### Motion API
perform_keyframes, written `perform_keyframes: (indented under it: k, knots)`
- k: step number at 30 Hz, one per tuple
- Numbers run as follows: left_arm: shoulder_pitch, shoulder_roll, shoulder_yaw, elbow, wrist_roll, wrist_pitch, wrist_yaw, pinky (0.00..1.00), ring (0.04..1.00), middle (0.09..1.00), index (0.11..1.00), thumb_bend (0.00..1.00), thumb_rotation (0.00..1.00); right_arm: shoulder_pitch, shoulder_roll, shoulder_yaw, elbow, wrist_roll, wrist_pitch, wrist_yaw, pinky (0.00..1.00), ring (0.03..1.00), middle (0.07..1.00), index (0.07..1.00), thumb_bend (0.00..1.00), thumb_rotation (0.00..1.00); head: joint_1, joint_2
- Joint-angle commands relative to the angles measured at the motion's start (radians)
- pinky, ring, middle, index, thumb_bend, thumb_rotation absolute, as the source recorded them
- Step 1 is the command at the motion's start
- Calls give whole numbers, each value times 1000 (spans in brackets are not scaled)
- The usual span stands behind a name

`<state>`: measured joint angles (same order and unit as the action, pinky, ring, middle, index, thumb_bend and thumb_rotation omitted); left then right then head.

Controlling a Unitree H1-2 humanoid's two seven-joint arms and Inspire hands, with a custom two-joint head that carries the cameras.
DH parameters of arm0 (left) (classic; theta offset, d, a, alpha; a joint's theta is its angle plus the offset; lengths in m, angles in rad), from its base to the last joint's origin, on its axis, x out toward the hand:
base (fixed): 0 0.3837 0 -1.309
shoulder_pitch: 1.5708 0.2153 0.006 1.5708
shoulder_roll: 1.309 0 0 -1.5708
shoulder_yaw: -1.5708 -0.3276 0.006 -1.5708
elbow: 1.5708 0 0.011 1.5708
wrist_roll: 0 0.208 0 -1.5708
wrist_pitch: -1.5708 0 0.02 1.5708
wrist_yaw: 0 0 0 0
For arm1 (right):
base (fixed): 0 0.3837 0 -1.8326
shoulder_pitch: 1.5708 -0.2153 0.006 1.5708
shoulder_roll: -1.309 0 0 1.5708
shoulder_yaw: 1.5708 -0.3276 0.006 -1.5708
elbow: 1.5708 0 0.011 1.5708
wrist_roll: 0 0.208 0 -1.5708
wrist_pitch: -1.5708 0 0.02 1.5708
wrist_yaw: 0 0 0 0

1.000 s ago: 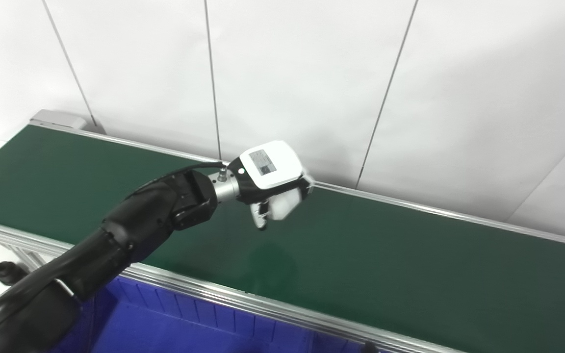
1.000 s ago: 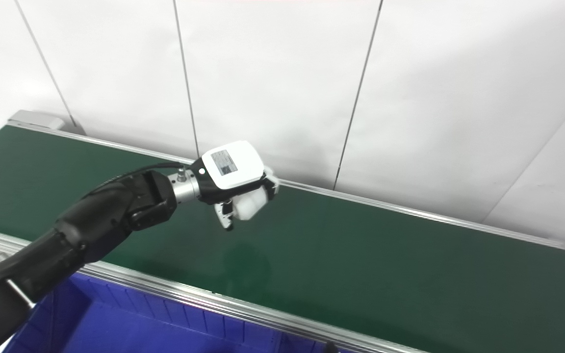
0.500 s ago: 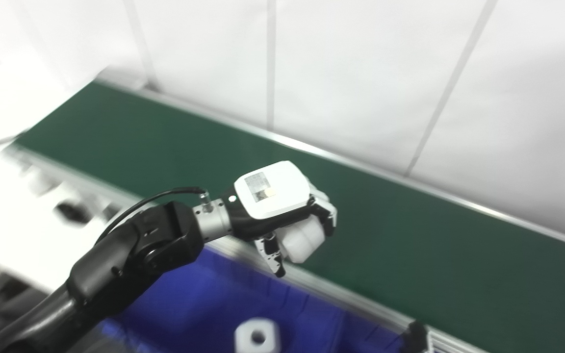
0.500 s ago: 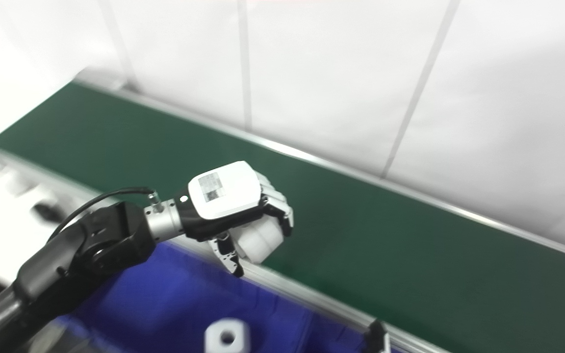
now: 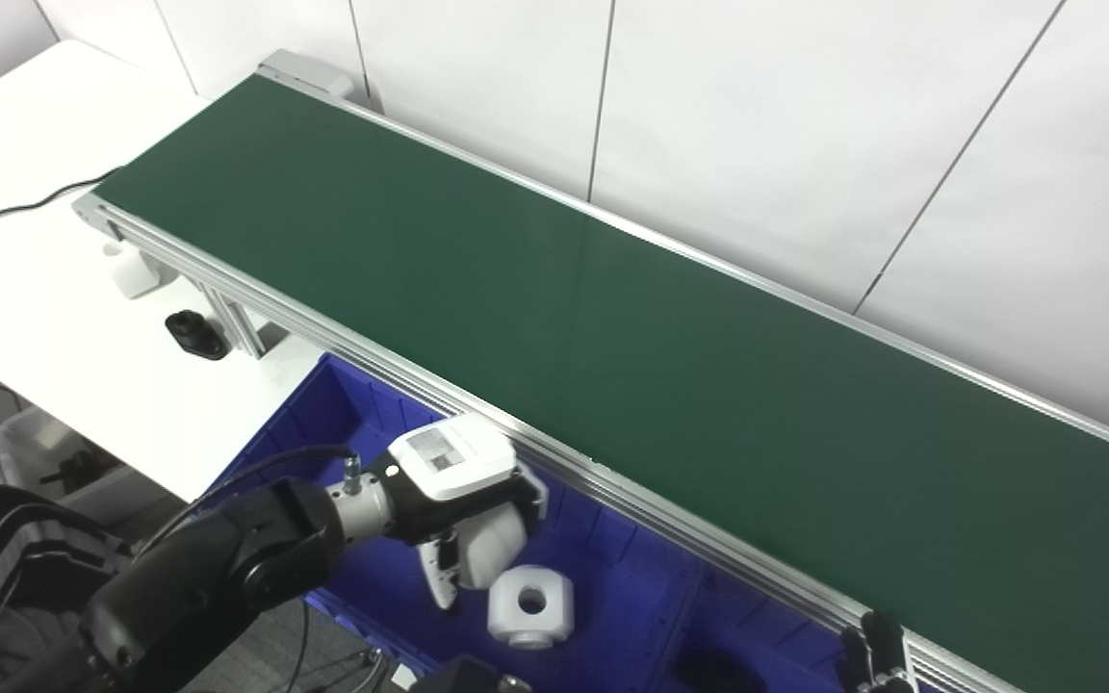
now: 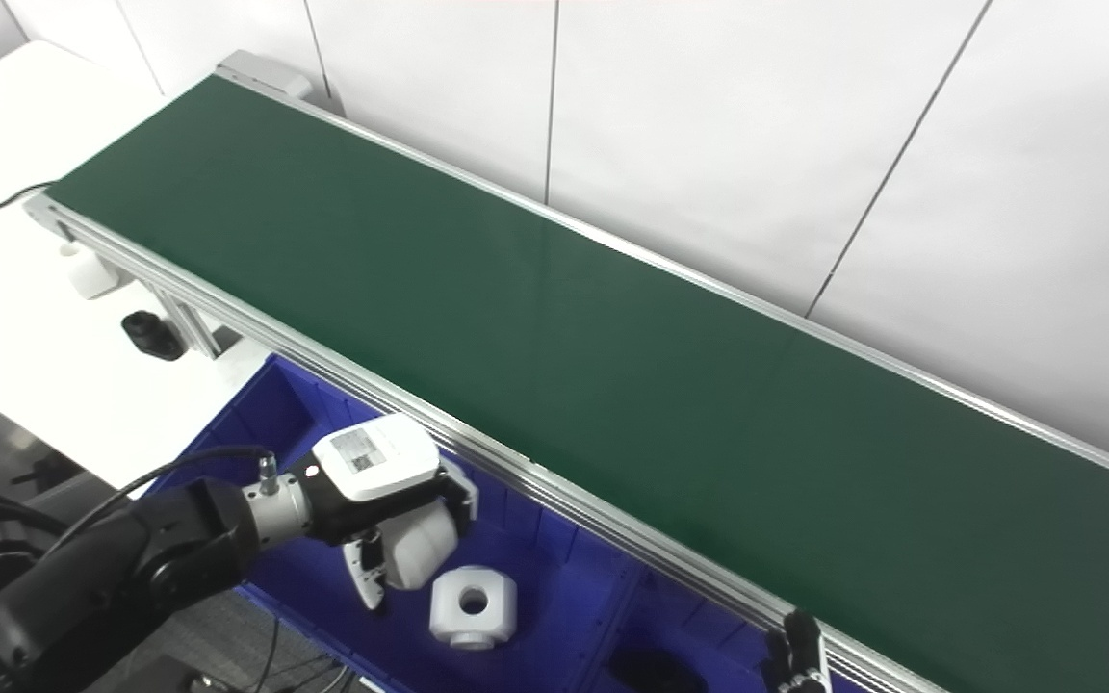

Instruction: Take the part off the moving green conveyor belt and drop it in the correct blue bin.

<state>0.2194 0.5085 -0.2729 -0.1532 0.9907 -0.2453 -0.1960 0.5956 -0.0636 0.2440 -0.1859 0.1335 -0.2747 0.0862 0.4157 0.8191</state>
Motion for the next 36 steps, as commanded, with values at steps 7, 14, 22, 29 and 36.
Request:
perform_keyframes:
  k: [7,14,22,29,36]
  knots:
    - [-22,5,12,19,113,133,-6,353,373,483,549,495,0,7,15,-4,-4,26,-14,20,931,940,955,946,960,1000,-16,-8]
    - [-23,8,-4,-16,175,204,-68,488,583,634,626,769,147,1,24,-8,-2,40,-14,26,930,933,947,933,967,1000,-23,-17]
    - [-30,101,-13,-107,-95,175,-349,997,997,996,947,943,445,-1,32,-8,-9,54,-10,33,936,942,952,931,974,1000,-26,-17]
    - [-11,132,18,-241,-259,200,-445,1000,1000,1000,944,955,519,1,34,-7,-16,57,-9,34,928,939,952,931,972,1000,-33,-18]
    - [30,116,122,-464,-677,302,-463,770,820,842,843,986,601,8,34,-7,-31,48,-1,31,919,933,945,925,977,1000,-60,-6]
